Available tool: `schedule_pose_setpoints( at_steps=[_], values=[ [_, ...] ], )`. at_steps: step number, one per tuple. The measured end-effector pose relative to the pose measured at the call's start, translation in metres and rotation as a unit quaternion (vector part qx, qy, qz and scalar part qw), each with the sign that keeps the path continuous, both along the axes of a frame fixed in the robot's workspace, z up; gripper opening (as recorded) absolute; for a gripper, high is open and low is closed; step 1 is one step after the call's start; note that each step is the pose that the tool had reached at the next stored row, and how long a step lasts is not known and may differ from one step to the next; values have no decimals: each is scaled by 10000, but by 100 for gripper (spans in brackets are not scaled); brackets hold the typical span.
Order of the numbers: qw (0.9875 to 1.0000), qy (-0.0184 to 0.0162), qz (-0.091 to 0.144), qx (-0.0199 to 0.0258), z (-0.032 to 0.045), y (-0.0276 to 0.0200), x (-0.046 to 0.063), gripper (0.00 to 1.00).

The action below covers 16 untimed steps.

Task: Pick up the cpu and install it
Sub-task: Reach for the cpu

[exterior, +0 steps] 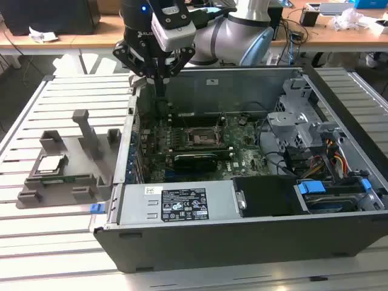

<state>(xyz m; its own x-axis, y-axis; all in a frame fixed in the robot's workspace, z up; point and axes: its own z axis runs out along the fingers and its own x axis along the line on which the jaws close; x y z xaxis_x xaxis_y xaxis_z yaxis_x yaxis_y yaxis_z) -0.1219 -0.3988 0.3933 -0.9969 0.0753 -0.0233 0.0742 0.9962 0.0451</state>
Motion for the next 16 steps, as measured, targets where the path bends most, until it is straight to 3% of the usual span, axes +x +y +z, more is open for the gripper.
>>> schedule_pose_setpoints(
  at_steps=[6,16],
  values=[
    [10000,0,0,0,0,0,-41,11],
    [10000,0,0,0,0,0,-229,11]
  ],
)
